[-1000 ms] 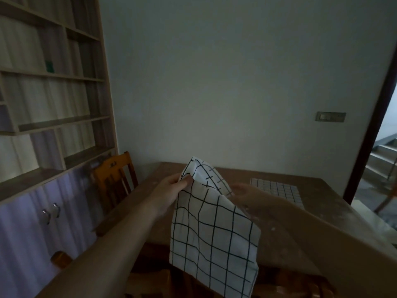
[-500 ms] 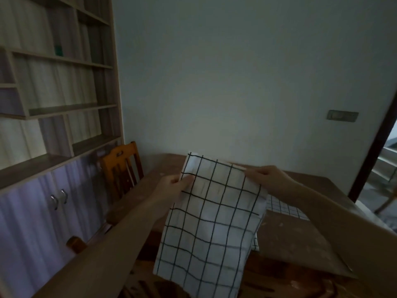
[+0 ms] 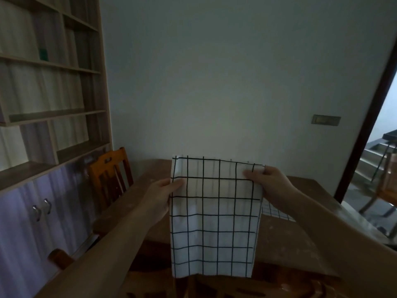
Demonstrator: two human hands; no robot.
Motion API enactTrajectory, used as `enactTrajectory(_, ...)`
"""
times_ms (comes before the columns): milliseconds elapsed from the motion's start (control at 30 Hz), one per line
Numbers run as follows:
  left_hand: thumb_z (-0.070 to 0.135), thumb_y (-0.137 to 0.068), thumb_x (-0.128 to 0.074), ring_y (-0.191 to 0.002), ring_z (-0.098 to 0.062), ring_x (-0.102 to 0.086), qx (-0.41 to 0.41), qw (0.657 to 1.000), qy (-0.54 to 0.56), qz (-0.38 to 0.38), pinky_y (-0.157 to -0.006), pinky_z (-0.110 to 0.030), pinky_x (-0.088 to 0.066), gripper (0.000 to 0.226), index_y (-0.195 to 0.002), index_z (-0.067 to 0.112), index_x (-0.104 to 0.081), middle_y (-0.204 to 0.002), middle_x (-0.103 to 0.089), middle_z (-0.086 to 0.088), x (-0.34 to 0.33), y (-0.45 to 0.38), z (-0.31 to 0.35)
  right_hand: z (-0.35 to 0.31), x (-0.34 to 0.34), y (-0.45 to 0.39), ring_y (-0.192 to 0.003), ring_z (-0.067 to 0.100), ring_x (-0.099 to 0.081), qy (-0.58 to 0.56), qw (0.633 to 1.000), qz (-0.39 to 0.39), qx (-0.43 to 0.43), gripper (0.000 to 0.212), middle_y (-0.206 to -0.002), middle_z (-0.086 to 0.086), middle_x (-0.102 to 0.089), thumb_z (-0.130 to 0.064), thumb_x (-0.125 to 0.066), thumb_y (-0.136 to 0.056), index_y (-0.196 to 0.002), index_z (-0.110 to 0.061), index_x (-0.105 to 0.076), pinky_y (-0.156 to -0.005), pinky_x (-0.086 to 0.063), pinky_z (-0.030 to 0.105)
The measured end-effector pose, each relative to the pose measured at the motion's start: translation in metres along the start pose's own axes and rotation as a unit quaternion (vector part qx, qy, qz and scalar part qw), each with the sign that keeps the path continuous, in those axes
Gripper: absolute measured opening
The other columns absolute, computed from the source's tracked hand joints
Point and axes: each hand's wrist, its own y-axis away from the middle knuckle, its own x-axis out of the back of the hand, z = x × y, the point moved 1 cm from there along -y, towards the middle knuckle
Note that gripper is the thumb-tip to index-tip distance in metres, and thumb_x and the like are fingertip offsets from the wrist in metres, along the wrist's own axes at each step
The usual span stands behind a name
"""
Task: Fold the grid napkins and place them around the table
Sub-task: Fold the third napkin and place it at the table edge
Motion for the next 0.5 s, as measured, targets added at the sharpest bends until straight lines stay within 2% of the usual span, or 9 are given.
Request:
enactTrajectory(33,0.008,-0.093,-0.062,-0.083,-0.021,-0.075,-0.001,1.000,0.011,-0.002,-0.065,-0.029,-0.060,0.013,-0.098,0.000,-0.070,-0.092,-0.077,-0.012,-0.002,0.000,0.000,-0.001,0.001,0.001,-0.085,0.034,-0.072,-0.010,1.000,0.011,0.002,0.021,-0.092,0.020,-0.073,-0.019,-0.070,-0.086,-0.094,0.001,-0.071,-0.080,-0.058,0.046)
enactTrajectory(100,0.007,-0.092,-0.062,-0.084,-0.022,-0.075,-0.002,1.000,0.025,-0.005,-0.067,-0.031,-0.060,0.012,-0.096,0.001,-0.071,-0.092,-0.077,-0.013,-0.004,-0.001,0.000,-0.005,0.002,0.003,-0.081,0.034,-0.069,-0.014,0.999,0.028,0.011,0.025,-0.087,0.019,-0.072,-0.022,-0.068,-0.088,-0.093,0.002,-0.070,-0.080,-0.056,0.047)
enactTrajectory(233,0.017,-0.091,-0.065,-0.100,-0.029,-0.071,0.012,0.998,0.065,0.005,-0.090,-0.045,-0.055,0.019,-0.101,0.003,-0.072,-0.106,-0.074,-0.016,-0.008,-0.003,0.001,-0.012,0.005,0.008,-0.079,0.034,-0.066,-0.007,0.999,0.037,0.017,0.025,-0.083,0.020,-0.069,-0.025,-0.063,-0.092,-0.088,-0.002,-0.070,-0.084,-0.053,0.054)
enactTrajectory(333,0.024,-0.092,-0.065,-0.107,-0.029,-0.067,0.019,0.997,0.070,0.012,-0.101,-0.049,-0.048,0.022,-0.105,0.007,-0.072,-0.111,-0.072,-0.014,-0.007,-0.005,0.001,-0.016,0.007,0.011,-0.085,0.038,-0.067,-0.007,0.999,0.042,0.009,0.028,-0.090,0.024,-0.069,-0.025,-0.058,-0.095,-0.092,0.000,-0.068,-0.088,-0.054,0.056)
enactTrajectory(433,0.020,-0.090,-0.066,-0.102,-0.027,-0.068,0.012,0.997,0.074,0.016,-0.096,-0.046,-0.051,0.014,-0.094,0.010,-0.074,-0.099,-0.076,-0.010,-0.006,-0.003,0.002,-0.020,0.007,0.012,-0.096,0.044,-0.067,-0.012,0.999,0.040,0.000,0.030,-0.103,0.030,-0.068,-0.023,-0.055,-0.096,-0.101,0.004,-0.067,-0.090,-0.053,0.058)
enactTrajectory(500,0.018,-0.089,-0.066,-0.094,-0.025,-0.068,0.004,0.998,0.069,0.014,-0.087,-0.040,-0.053,0.011,-0.095,0.010,-0.071,-0.084,-0.078,-0.003,-0.007,0.000,0.005,-0.023,0.006,0.014,-0.092,0.040,-0.068,-0.013,0.999,0.037,-0.003,0.029,-0.102,0.028,-0.069,-0.022,-0.055,-0.097,-0.102,0.004,-0.066,-0.088,-0.054,0.054)
